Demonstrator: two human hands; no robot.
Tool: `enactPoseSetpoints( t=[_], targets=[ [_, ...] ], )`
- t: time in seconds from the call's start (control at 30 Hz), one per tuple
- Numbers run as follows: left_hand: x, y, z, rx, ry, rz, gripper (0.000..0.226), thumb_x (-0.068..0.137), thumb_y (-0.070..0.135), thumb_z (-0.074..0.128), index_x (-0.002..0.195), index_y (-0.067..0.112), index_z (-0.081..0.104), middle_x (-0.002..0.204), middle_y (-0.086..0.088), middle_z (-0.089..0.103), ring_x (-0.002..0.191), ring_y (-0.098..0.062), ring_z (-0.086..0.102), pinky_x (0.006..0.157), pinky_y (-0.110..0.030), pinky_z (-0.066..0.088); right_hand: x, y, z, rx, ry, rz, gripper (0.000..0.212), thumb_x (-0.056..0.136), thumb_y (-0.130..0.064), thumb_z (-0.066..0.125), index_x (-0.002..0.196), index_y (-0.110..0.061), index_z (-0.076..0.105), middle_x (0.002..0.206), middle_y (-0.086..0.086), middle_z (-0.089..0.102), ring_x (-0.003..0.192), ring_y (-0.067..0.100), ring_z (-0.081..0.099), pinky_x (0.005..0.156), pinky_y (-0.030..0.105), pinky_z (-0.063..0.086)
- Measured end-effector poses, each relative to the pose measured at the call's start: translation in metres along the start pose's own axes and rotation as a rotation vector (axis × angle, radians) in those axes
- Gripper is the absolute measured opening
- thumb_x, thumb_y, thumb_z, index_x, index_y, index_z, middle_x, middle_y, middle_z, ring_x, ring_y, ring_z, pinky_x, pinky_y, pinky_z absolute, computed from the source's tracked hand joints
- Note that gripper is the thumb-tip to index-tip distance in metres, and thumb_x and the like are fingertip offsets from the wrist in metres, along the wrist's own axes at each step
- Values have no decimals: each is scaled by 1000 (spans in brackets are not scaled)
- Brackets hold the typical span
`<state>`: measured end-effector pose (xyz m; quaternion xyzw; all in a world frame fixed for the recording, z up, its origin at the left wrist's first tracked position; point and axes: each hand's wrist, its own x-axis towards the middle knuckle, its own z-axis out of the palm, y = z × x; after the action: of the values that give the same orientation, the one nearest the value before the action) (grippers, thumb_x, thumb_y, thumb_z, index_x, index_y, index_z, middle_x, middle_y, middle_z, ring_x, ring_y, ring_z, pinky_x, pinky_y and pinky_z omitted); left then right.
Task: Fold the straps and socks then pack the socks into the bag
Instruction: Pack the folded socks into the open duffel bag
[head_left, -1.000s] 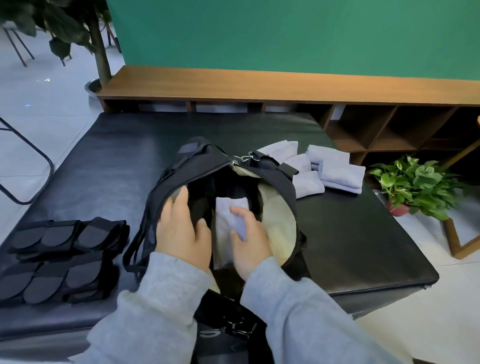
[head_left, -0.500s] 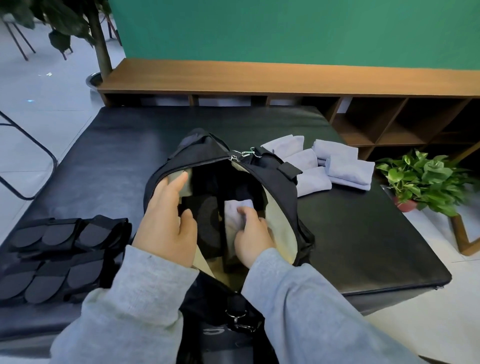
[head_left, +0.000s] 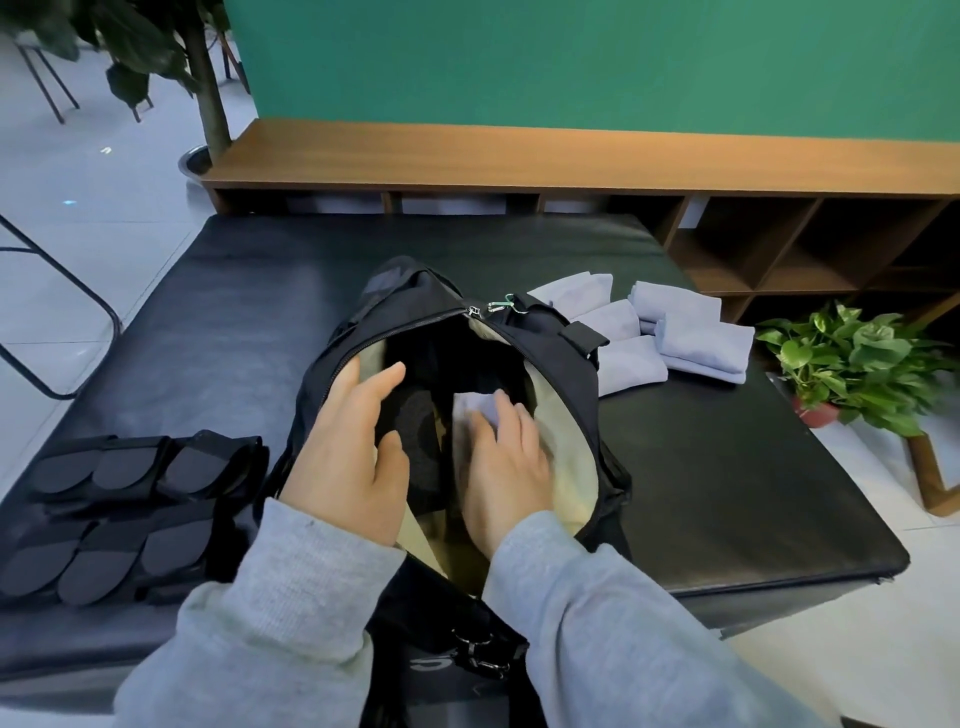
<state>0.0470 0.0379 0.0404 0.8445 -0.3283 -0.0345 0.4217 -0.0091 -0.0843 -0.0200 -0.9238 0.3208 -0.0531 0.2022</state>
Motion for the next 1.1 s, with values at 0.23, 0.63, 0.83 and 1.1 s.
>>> enactPoseSetpoints(
  t=[0.23, 0.63, 0.83, 1.1],
  targets=[
    [-2, 0, 5, 7, -15, 62, 53, 92, 1, 44, 139, 25, 38, 142, 20, 13, 126, 14, 6, 87, 12, 6, -10, 18, 15, -228, -249, -140, 68, 96, -26, 42, 151, -20, 4, 158, -6, -9, 144, 18, -13, 115, 39, -5],
    [6, -5, 13, 377, 237, 462, 36, 74, 3, 57, 105, 19, 65, 131, -11, 54, 132, -32, 37, 106, -59, 18, -21, 64, -37, 403, 673, -246, 28, 87, -19, 40, 89, -12, 68, 85, -8, 59, 84, 8, 46, 80, 8, 33],
    [17, -27, 20, 425, 185, 118, 47, 67, 3, 77, 111, 15, 66, 141, -15, 43, 138, -32, 18, 105, -64, 9, 10, 114, -35, 514, 575, 139, 21, 89, -4, 49, 106, -13, 59, 100, -8, 44, 91, 13, 49, 87, 27, 42],
    [25, -31, 22, 407, 171, 205, 47, 78, 12, 61, 124, 9, 55, 139, -10, 46, 136, -23, 17, 103, -60, 13, 58, 136, -19, 202, 229, 173, 54, 87, 2, 50, 139, -8, 39, 152, 5, 26, 139, 23, 18, 109, 29, 19]
  ],
)
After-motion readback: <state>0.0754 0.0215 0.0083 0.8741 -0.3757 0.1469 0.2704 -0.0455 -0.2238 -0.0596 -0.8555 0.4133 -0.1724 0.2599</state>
